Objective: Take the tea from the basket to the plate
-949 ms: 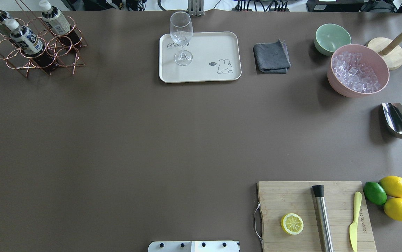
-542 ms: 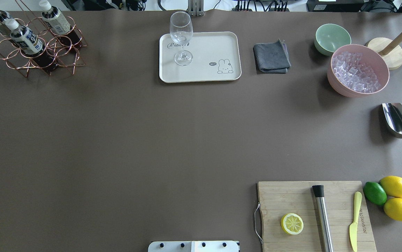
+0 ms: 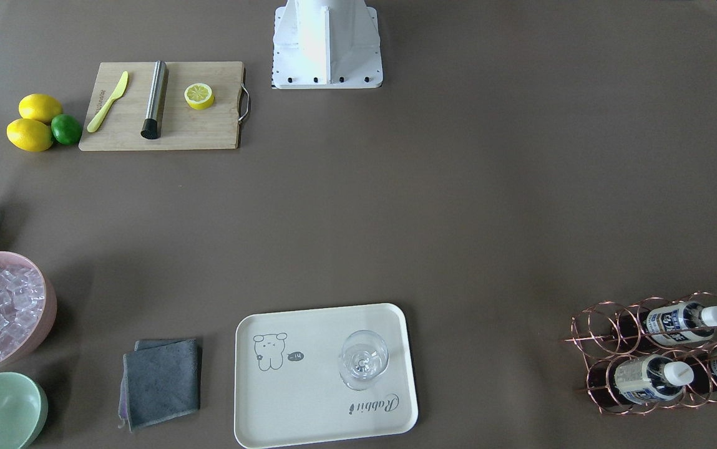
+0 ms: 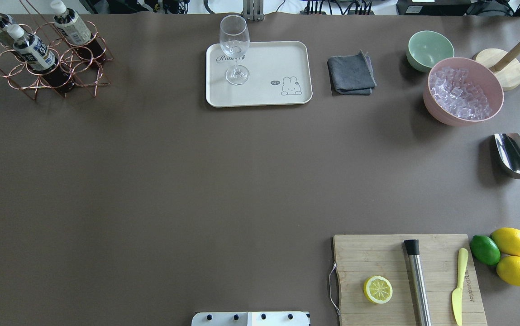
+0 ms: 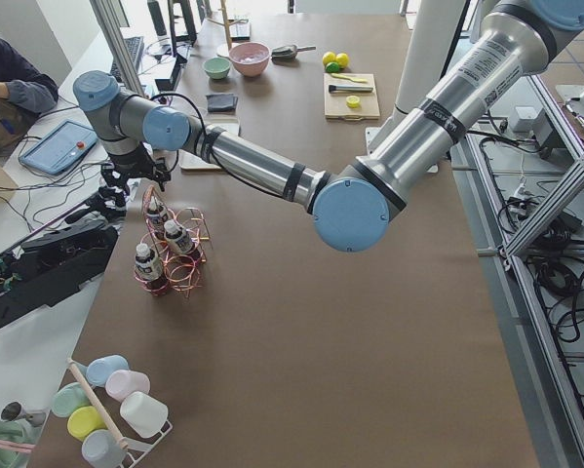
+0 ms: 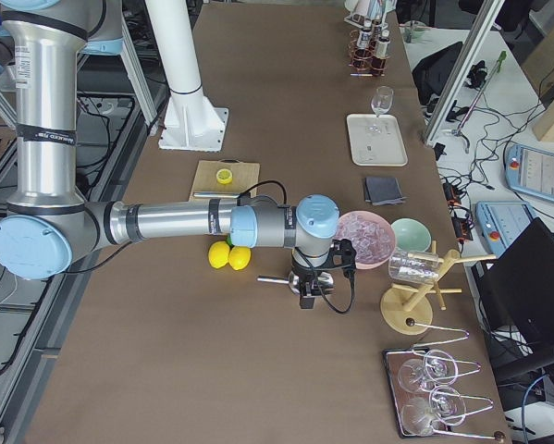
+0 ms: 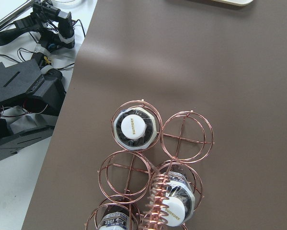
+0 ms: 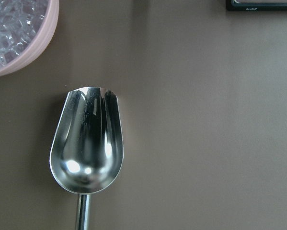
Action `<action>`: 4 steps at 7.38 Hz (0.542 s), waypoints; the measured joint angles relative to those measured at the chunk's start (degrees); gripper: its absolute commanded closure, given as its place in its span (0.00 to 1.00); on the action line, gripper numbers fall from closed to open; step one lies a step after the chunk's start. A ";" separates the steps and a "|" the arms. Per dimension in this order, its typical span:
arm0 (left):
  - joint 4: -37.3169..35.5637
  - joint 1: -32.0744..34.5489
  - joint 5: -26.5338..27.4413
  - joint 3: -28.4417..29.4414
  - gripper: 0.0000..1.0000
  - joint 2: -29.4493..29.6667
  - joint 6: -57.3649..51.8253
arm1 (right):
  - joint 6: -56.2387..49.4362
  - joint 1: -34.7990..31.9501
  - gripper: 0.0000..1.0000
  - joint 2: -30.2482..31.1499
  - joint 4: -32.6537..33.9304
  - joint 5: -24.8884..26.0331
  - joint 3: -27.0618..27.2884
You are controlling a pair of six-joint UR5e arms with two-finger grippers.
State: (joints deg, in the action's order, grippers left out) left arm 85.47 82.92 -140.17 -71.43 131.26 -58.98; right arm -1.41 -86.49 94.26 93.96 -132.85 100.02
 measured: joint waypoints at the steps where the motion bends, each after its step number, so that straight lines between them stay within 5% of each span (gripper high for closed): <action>1: 0.61 -0.13 0.04 0.39 0.16 -0.17 -1.44 | 0.00 0.00 0.00 -0.02 0.00 0.02 0.00; 3: 1.41 -0.20 0.04 0.71 0.41 -0.87 -3.33 | 0.00 0.01 0.00 -0.04 0.00 -0.02 0.00; 4: 2.05 -0.21 0.04 0.73 0.65 -1.31 -3.63 | 0.00 0.01 0.00 -0.04 0.00 -0.03 0.00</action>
State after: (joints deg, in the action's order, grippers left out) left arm 87.52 82.71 -140.13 -70.70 129.95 -62.60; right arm -1.41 -86.48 94.22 93.95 -132.88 100.02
